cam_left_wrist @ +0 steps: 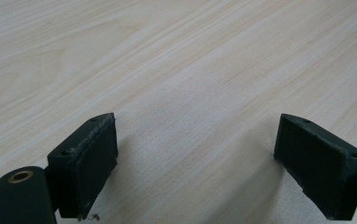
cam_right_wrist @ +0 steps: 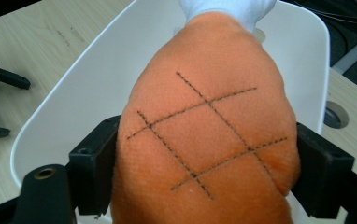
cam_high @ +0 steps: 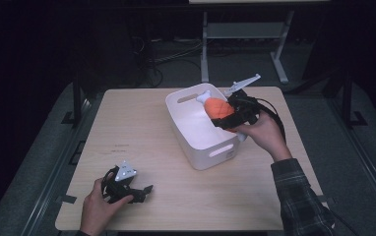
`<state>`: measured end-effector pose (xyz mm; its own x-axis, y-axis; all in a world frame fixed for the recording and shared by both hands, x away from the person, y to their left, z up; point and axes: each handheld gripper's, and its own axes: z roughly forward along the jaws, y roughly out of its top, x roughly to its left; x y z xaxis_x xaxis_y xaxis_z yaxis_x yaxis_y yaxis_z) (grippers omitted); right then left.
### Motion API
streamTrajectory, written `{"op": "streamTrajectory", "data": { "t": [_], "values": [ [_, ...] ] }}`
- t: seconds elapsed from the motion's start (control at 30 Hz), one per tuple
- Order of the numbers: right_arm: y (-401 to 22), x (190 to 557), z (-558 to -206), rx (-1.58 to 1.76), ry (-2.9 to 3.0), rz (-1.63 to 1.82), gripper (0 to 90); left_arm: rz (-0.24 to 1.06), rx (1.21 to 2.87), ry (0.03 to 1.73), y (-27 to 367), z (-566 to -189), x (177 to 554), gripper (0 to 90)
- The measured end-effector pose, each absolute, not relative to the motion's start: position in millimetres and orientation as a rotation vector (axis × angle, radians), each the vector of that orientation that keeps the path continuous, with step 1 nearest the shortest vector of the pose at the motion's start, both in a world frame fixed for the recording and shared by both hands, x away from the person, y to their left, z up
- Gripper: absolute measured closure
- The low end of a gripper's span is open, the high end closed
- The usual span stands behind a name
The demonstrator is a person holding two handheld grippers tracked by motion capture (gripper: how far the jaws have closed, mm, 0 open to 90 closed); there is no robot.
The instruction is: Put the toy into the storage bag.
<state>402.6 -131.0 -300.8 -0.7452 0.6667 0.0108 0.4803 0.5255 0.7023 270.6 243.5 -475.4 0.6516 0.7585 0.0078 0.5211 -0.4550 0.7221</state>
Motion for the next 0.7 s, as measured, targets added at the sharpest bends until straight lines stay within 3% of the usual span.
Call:
{"op": "streamTrajectory", "data": {
  "t": [0.7],
  "values": [
    [-68,422,-311,0.949,2.546,1.001,20.6,0.431,2.16,0.987,244,-476,271,12.6]
  ]
}}
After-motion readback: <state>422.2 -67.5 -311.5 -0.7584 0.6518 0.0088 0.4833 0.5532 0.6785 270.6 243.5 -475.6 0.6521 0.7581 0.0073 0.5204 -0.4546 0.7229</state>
